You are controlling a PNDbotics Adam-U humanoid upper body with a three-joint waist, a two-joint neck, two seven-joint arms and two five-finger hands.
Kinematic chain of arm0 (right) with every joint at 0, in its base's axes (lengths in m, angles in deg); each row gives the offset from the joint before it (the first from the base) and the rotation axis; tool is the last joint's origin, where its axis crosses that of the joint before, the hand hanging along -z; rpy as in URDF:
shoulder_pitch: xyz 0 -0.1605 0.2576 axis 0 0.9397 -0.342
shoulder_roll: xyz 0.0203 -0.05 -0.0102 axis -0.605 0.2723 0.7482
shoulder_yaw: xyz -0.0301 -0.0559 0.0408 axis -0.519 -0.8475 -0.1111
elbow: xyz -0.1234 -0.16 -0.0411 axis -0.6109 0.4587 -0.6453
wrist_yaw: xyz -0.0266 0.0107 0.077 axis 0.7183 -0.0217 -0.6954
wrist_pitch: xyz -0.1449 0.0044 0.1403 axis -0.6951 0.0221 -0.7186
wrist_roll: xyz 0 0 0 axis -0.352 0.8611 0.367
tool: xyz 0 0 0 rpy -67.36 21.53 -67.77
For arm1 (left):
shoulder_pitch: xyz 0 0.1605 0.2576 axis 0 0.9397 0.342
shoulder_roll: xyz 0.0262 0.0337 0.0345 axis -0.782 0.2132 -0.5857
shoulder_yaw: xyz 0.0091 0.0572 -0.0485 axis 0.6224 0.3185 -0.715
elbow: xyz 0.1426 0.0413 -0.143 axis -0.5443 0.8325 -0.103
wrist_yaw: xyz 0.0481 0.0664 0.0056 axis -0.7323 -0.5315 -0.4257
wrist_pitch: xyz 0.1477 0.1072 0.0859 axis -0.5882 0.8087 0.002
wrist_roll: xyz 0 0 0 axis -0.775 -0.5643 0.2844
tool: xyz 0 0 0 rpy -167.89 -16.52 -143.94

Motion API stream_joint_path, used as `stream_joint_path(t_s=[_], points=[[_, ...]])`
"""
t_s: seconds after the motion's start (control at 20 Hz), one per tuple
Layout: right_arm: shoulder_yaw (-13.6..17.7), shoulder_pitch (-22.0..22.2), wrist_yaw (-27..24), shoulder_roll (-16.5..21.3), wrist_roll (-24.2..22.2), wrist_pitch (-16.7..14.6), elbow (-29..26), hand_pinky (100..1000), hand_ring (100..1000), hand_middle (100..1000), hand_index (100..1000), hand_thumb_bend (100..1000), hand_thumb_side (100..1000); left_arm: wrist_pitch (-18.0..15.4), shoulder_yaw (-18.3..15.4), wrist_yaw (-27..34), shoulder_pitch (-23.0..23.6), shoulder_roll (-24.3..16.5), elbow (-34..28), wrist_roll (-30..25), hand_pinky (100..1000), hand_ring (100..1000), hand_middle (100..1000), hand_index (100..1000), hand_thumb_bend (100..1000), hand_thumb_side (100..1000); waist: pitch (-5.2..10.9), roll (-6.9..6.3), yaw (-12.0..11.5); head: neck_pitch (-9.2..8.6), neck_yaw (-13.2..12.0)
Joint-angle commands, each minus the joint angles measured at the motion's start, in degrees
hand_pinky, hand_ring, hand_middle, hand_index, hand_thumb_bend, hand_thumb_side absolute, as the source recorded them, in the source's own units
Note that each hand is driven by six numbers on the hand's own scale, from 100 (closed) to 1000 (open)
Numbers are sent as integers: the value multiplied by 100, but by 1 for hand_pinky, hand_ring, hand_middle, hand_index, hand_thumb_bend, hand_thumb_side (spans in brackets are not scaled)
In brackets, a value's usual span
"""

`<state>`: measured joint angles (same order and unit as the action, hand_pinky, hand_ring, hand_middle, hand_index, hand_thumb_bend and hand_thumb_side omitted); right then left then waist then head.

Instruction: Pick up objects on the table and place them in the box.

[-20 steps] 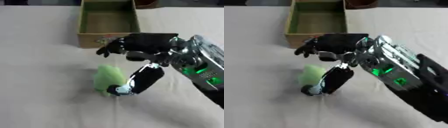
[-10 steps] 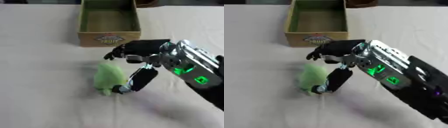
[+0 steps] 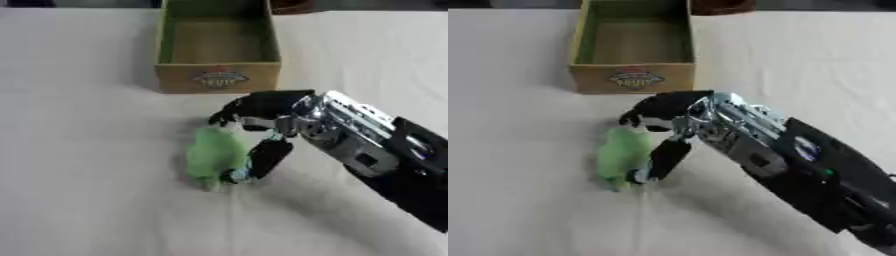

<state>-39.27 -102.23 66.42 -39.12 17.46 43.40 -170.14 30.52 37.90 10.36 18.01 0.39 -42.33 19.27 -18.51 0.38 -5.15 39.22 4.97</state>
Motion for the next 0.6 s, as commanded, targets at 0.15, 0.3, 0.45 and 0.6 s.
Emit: stream_joint_path(t_s=[0.15,0.3,0.45,0.6], points=[[26,-101,56,-29,18,-102,173,766,879,783,962,403,532,1,-21,1,-65,-120,-96,25,653,816,784,842,100,978,94,-16,-20,-4,7],[47,-97,99,-49,109,-105,240,755,869,754,913,353,505,6,-22,1,-65,-116,-96,34,653,815,784,841,100,978,96,-18,-22,-8,2],[61,-96,111,-36,244,-89,213,736,855,710,853,238,481,16,-24,-2,-64,-116,-96,44,653,814,784,840,100,977,98,-20,-12,-4,-5],[56,-89,69,-3,353,-34,122,730,852,695,828,167,439,24,-24,-3,-60,-114,-96,48,653,814,783,839,100,977,101,-23,-4,-7,-11]])
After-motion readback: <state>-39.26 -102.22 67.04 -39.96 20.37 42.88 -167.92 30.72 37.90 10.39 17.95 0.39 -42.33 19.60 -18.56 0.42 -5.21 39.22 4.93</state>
